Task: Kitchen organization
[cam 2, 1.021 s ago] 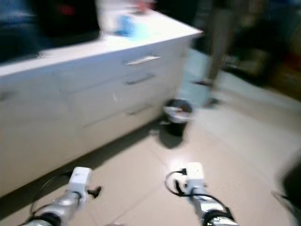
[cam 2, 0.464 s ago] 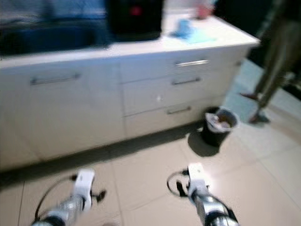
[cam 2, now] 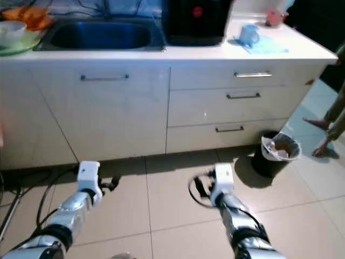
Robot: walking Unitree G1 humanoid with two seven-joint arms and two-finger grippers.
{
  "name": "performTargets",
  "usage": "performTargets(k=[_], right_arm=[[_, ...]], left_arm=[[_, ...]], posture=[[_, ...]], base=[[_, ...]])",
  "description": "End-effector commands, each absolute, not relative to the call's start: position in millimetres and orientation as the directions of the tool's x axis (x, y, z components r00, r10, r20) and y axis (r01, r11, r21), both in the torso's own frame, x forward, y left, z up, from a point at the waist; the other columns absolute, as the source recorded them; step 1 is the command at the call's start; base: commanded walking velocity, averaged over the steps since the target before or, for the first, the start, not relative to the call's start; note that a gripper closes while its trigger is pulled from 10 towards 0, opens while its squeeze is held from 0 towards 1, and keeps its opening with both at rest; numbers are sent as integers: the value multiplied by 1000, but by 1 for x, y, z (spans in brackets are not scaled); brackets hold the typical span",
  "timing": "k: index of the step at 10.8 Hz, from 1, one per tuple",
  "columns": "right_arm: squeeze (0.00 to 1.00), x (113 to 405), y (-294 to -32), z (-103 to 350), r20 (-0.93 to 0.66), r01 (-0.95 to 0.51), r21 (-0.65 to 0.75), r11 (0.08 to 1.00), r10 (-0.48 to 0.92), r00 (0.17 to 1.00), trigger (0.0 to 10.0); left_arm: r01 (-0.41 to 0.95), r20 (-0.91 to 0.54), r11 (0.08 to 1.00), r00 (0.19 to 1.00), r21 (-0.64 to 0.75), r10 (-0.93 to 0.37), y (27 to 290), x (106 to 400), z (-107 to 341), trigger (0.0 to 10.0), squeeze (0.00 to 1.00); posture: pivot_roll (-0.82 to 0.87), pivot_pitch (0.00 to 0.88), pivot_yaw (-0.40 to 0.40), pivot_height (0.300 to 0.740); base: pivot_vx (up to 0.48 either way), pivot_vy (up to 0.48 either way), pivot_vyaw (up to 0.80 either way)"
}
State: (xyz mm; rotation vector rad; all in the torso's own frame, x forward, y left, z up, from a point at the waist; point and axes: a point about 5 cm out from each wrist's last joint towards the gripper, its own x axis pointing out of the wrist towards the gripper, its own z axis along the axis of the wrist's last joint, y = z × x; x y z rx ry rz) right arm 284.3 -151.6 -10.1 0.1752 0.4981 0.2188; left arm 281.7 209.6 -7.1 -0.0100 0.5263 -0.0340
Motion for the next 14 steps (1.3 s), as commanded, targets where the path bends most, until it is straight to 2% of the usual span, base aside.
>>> performTargets(k=[1, 2, 3, 4, 6, 7, 8, 9, 10, 11, 12, 13, 14], right_arm=[[0, 293, -158, 1, -399, -144, 239, 960, 233, 887, 10000], [0, 305, -156, 19, -290, -166, 296, 941, 254, 923, 10000], [0, 309, -156, 27, -266, -171, 270, 947, 244, 933, 10000], [0, 316, -159, 56, -154, -164, 218, 962, 200, 968, 10000], [0, 312, -165, 80, -75, -155, 226, 962, 176, 982, 10000], [0, 309, -166, 84, -75, -146, 257, 955, 171, 982, 10000], [0, 299, -161, 92, -57, -224, 320, 920, 255, 965, 10000], [0, 299, -167, 94, -62, -170, 286, 943, 195, 979, 10000], [0, 296, -171, 103, -37, -203, 195, 959, 214, 976, 10000], [0, 290, -169, 112, -10, -229, 217, 949, 236, 972, 10000], [0, 286, -171, 118, -8, -199, 182, 963, 204, 979, 10000], [0, 283, -171, 129, 4, -171, 126, 977, 172, 985, 10000], [0, 283, -169, 132, 2, -183, 188, 965, 186, 982, 10000]], left_arm=[[27, -433, 1000, 901, -10, -28, 207, 293, 6, 10000, 0], [26, -304, 1000, 952, -6, -26, 209, 304, 27, 10000, 0], [51, -246, 998, 968, -29, -57, 207, 307, 37, 10000, 0], [130, -53, 991, 990, -20, -131, 195, 306, 73, 10000, 0], [173, 84, 983, 981, 55, -177, 183, 292, 103, 10000, 0], [185, 118, 980, 974, 66, -192, 181, 283, 111, 10000, 0], [175, 108, 980, 977, 93, -185, 187, 270, 116, 10000, 0], [157, 90, 983, 982, 94, -166, 189, 268, 114, 10000, 0], [121, 84, 990, 988, 76, -127, 189, 264, 114, 10000, 0], [71, 90, 993, 993, 93, -80, 193, 262, 117, 10000, 0], [22, 93, 996, 995, 81, -30, 200, 262, 120, 10000, 0], [37, 75, 998, 996, 41, -40, 200, 262, 121, 10000, 0], [28, 75, 998, 997, 48, -32, 199, 262, 122, 10000, 0]], posture=[[97, 0, -62, 740], [92, 0, -61, 740], [92, 0, -61, 740], [78, 0, -54, 740], [76, 0, -55, 740], [76, 0, -54, 740], [74, 0, -58, 740], [74, 0, -58, 740], [68, 0, -57, 740], [65, 0, -56, 740], [64, 0, -59, 740], [63, 0, -57, 740], [63, 0, -57, 740]], base=[[0, 0, 0], [0, 0, 0], [0, 0, 0], [0, 0, 0], [0, 0, 0], [0, 0, 0], [0, 0, 0], [0, 0, 0], [0, 0, 0], [0, 0, 0], [0, 0, 0], [0, 0, 0], [0, 0, 0]])
